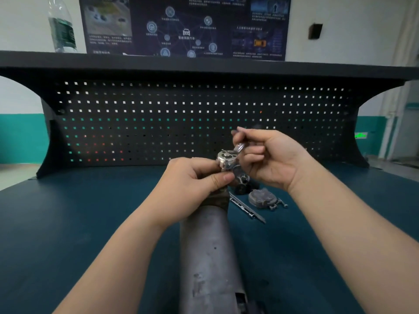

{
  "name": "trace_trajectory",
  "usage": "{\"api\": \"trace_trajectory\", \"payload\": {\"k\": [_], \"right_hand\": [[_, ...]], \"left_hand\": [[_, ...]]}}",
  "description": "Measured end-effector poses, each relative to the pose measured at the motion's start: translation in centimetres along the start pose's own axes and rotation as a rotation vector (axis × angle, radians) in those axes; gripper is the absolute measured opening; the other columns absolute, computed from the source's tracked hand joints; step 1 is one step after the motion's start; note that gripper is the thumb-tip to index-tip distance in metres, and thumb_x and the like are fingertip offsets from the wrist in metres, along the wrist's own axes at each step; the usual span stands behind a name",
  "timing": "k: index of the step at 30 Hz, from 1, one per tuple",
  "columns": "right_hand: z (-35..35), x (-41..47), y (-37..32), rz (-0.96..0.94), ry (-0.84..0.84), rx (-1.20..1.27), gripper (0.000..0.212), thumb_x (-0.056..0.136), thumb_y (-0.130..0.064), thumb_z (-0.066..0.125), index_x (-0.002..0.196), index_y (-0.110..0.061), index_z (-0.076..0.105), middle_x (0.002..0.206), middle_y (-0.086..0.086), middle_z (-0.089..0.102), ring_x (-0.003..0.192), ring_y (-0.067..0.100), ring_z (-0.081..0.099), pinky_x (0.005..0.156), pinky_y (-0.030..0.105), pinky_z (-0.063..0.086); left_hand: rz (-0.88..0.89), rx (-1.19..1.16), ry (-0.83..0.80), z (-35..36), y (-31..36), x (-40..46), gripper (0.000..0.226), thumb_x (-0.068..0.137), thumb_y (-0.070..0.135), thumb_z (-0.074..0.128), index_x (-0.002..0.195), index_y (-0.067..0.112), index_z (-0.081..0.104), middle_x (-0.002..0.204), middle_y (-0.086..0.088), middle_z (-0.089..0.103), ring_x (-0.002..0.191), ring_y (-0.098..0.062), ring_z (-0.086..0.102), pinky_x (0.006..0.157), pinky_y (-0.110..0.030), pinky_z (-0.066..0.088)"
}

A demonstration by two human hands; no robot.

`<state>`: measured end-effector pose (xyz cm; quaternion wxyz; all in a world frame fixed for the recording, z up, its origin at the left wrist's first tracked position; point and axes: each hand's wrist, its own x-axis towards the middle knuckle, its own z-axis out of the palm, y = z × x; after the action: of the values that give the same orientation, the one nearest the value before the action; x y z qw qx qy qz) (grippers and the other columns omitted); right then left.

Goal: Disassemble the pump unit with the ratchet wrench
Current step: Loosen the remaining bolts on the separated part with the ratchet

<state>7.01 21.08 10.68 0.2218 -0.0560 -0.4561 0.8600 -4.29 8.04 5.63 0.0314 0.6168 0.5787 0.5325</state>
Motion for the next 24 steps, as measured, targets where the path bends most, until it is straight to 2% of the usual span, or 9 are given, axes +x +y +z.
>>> {"api": "trace_trajectory", "payload": {"k": [3, 7, 9, 12, 14, 17, 19, 21, 24], "right_hand": [[-0.4, -2.1, 1.6, -0.128, 0.053, 0.132, 0.013, 0.078, -0.022, 0.061, 0.073, -0.012, 0.053, 0.06, -0.003, 0.053, 0.04, 0.005, 0.039, 0.034, 0.012, 0.03], [-0.6, -5.8, 4.8, -0.368, 0.151, 0.134, 0.02, 0.075, -0.031, 0.062, 0.062, -0.016, 0.057, 0.074, 0.005, 0.069, 0.051, 0.012, 0.058, 0.038, 0.018, 0.039], [-0.5, -6.8, 6.3, -0.494, 0.142, 0.075, 0.016, 0.074, -0.027, 0.061, 0.067, -0.013, 0.057, 0.081, 0.011, 0.071, 0.057, 0.016, 0.064, 0.041, 0.02, 0.043], [-0.3, -7.2, 6.3, -0.548, 0.133, 0.066, 0.016, 0.071, -0.023, 0.062, 0.062, -0.009, 0.061, 0.072, 0.013, 0.067, 0.052, 0.02, 0.061, 0.042, 0.024, 0.045], [-0.5, -6.6, 5.1, -0.473, 0.163, 0.117, 0.026, 0.074, -0.019, 0.059, 0.05, -0.01, 0.06, 0.062, 0.012, 0.063, 0.044, 0.019, 0.054, 0.04, 0.022, 0.042], [-0.9, -4.7, 2.9, -0.351, 0.232, 0.142, 0.048, 0.088, -0.015, 0.048, 0.04, -0.011, 0.053, 0.052, 0.01, 0.058, 0.035, 0.015, 0.044, 0.035, 0.017, 0.033], [-0.8, -3.2, 2.2, -0.317, 0.226, 0.13, 0.051, 0.09, -0.015, 0.046, 0.039, -0.01, 0.05, 0.05, 0.009, 0.055, 0.032, 0.013, 0.041, 0.032, 0.014, 0.029], [-0.5, -2.1, 1.8, -0.324, 0.203, 0.113, 0.05, 0.09, -0.014, 0.045, 0.04, -0.01, 0.049, 0.049, 0.009, 0.054, 0.031, 0.012, 0.04, 0.031, 0.014, 0.027], [-0.3, -1.3, 2.1, -0.397, 0.181, 0.093, 0.053, 0.09, -0.014, 0.043, 0.037, -0.012, 0.05, 0.048, 0.007, 0.054, 0.03, 0.011, 0.039, 0.031, 0.013, 0.025]], "left_hand": [[0.003, 0.009, 0.015, -0.2, 0.0, -0.3, 0.021, 0.08, 0.031, 0.066, 0.093, 0.019, 0.077, 0.088, -0.001, 0.076, 0.098, -0.022, 0.068, 0.094, -0.046, 0.049], [-0.008, -0.001, 0.018, -0.6, 0.2, -0.7, 0.01, 0.082, 0.024, 0.068, 0.087, 0.026, 0.077, 0.091, 0.008, 0.075, 0.098, -0.009, 0.068, 0.095, -0.038, 0.048], [0.004, 0.003, 0.013, -0.5, 0.4, -0.7, 0.015, 0.079, 0.028, 0.065, 0.088, 0.023, 0.077, 0.092, 0.006, 0.075, 0.099, -0.012, 0.067, 0.096, -0.041, 0.048], [0.064, 0.067, -0.035, -0.3, 0.8, -0.7, 0.021, 0.079, 0.033, 0.065, 0.093, 0.024, 0.078, 0.101, 0.007, 0.073, 0.106, -0.015, 0.064, 0.101, -0.053, 0.039], [0.052, 0.157, -0.041, 0.0, 0.8, -0.6, 0.019, 0.077, 0.045, 0.063, 0.092, 0.045, 0.074, 0.107, 0.025, 0.068, 0.12, -0.001, 0.052, 0.11, -0.053, 0.027], [0.036, 0.366, -0.016, 0.4, 0.6, -0.4, 0.025, 0.073, 0.063, 0.054, 0.097, 0.068, 0.055, 0.099, 0.059, 0.047, 0.129, 0.02, 0.026, 0.117, -0.038, 0.012], [0.06, 0.463, 0.02, 0.6, 0.5, -0.4, 0.035, 0.071, 0.069, 0.052, 0.103, 0.057, 0.061, 0.103, 0.052, 0.052, 0.128, 0.014, 0.034, 0.112, -0.038, 0.026], [0.08, 0.497, 0.057, 0.6, 0.4, -0.5, 0.046, 0.068, 0.071, 0.052, 0.097, 0.04, 0.07, 0.112, 0.027, 0.063, 0.123, 0.002, 0.048, 0.102, -0.041, 0.038], [0.109, 0.528, 0.106, 0.6, 0.2, -0.5, 0.043, 0.069, 0.064, 0.061, 0.099, 0.035, 0.07, 0.112, 0.014, 0.066, 0.118, -0.004, 0.054, 0.096, -0.041, 0.042]]}}
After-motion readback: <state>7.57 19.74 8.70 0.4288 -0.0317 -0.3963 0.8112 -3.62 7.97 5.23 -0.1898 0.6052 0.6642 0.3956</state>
